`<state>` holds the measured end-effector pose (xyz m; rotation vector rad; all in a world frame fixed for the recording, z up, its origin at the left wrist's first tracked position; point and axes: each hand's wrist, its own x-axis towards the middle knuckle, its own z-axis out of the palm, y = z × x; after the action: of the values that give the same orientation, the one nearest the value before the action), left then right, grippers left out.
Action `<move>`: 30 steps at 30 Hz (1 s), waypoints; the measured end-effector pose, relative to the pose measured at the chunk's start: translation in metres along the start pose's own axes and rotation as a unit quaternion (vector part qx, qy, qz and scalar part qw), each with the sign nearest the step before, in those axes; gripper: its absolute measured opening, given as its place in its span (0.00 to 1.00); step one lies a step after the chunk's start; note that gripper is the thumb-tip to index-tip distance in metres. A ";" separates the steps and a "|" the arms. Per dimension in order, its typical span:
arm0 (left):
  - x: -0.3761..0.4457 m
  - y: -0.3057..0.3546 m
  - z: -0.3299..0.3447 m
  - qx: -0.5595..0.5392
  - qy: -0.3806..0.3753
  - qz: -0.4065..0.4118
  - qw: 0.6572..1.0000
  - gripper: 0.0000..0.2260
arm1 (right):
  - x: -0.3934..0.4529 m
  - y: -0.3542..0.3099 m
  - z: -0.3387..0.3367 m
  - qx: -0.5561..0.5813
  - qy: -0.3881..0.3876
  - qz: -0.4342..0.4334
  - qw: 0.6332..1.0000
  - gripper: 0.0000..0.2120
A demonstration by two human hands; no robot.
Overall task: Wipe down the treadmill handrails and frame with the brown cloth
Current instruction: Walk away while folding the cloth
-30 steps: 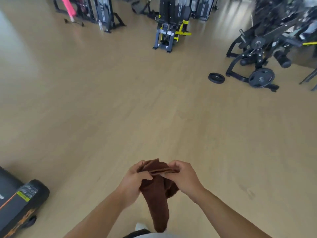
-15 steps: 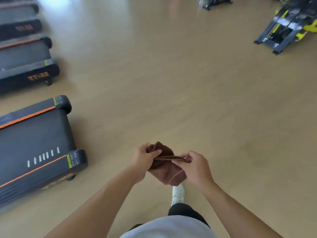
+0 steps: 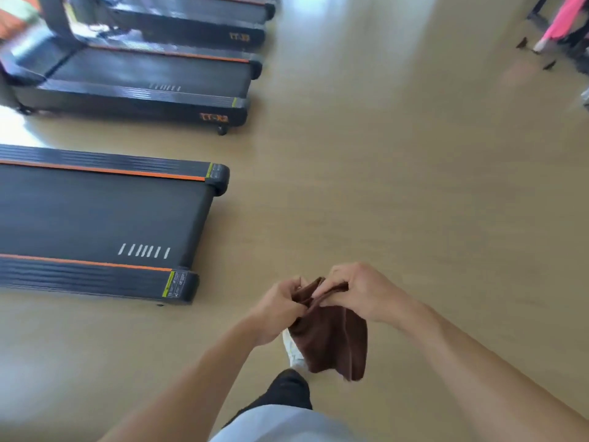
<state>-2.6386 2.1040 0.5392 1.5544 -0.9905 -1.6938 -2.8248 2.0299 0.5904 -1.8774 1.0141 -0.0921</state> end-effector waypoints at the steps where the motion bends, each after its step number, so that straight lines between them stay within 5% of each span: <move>1: 0.018 0.010 -0.006 -0.012 -0.014 0.003 1.000 0.15 | 0.026 0.005 -0.012 -0.007 0.008 0.001 1.000 0.09; 7: 0.137 0.071 -0.062 -0.091 -0.107 0.006 0.990 0.23 | 0.156 0.027 -0.094 -0.011 0.047 0.053 0.997 0.20; 10: 0.186 0.115 -0.092 -0.114 -0.127 -0.008 0.985 0.24 | 0.210 0.031 -0.134 -0.025 0.052 0.069 0.996 0.17; 17: 0.320 0.200 -0.148 -0.232 -0.029 -0.007 0.972 0.22 | 0.352 0.043 -0.217 0.044 0.197 0.070 0.977 0.19; 21: 0.407 0.265 -0.169 -0.019 0.090 0.008 0.996 0.18 | 0.445 0.060 -0.276 0.030 0.219 0.084 0.972 0.21; 24: 0.488 0.318 -0.186 0.166 0.207 0.016 0.964 0.11 | 0.518 0.067 -0.332 0.044 0.231 0.093 0.968 0.21; 26: 0.540 0.356 -0.201 0.193 0.272 0.009 0.943 0.03 | 0.564 0.062 -0.373 0.028 0.235 0.114 0.965 0.22; 30: 0.630 0.427 -0.237 0.171 0.298 0.013 0.939 0.08 | 0.656 0.044 -0.451 -0.014 0.245 0.145 0.958 0.22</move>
<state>-2.4885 1.3214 0.5696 2.0920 -0.9937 -0.9472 -2.6317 1.2567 0.5715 -1.7455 1.6265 -0.3845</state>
